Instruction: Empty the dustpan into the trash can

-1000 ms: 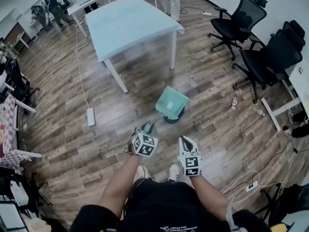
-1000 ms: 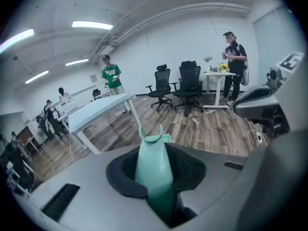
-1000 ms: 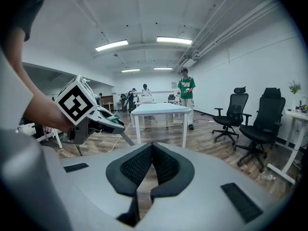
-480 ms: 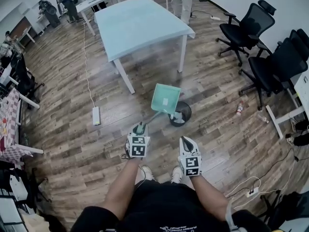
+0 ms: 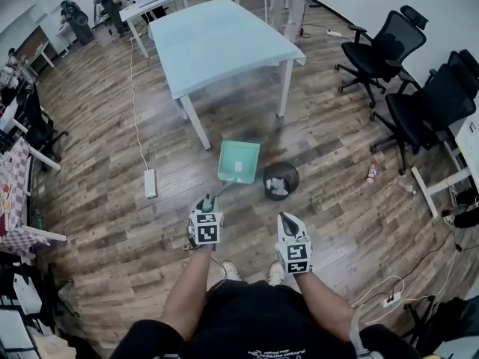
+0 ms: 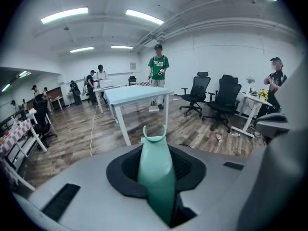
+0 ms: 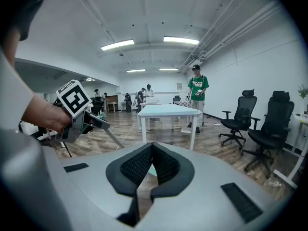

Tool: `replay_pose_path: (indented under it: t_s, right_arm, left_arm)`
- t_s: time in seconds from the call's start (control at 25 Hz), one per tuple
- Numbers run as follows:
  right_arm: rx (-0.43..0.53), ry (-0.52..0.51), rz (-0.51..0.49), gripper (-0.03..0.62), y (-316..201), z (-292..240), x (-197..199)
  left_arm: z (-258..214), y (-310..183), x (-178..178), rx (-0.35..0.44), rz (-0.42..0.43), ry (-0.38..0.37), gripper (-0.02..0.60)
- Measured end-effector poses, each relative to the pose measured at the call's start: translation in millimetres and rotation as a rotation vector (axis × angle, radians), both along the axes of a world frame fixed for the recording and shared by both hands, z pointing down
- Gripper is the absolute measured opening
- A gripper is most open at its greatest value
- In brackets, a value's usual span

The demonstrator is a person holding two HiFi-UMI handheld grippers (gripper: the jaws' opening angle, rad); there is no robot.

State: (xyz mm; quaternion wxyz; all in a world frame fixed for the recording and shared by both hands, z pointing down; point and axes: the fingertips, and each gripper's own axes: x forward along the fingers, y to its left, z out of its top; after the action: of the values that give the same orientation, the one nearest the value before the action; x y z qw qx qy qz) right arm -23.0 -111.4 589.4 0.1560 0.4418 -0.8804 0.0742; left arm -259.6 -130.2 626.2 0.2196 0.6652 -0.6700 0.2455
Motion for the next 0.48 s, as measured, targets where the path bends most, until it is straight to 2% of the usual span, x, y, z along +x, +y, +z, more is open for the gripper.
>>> replay_pose_path:
  t_s: [0.48]
  right_arm:
    - [-0.052, 0.046, -0.012, 0.024, 13.0, 19.6, -10.4]
  left_arm:
    - [66.1, 14.9, -10.4, -0.148, -0.023, 0.040, 0.100]
